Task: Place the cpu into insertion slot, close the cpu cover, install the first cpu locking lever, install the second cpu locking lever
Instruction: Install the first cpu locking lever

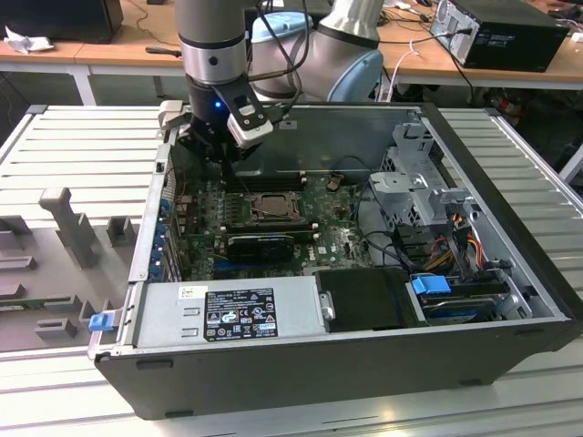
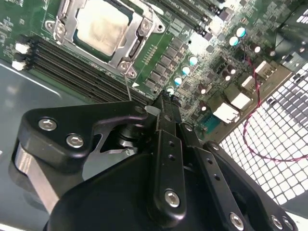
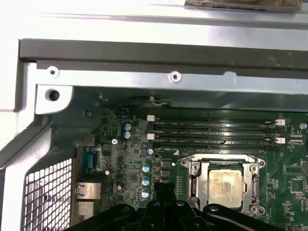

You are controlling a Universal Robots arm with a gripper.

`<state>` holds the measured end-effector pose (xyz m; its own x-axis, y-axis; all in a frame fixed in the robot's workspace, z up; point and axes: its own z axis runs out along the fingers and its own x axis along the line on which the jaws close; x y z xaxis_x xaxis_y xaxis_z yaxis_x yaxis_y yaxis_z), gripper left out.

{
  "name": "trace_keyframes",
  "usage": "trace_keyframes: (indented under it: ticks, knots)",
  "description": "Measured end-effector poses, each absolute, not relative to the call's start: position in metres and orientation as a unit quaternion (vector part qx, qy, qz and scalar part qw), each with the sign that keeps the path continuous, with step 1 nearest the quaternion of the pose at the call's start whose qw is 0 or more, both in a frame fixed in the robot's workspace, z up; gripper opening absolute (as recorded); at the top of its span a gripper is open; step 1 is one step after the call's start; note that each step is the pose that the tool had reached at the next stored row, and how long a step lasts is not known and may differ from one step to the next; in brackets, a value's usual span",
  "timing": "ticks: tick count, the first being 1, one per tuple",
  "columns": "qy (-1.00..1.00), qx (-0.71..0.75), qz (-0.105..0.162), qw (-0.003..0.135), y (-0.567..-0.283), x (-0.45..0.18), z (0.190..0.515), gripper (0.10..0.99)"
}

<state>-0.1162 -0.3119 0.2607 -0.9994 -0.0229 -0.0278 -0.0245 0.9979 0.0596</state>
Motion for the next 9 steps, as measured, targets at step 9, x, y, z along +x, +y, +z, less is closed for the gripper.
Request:
trace_keyframes:
  ticks: [9]
  knots:
    - [0.999,-0.012,0.03,0.014,-0.295,-0.117,0.255,0.106]
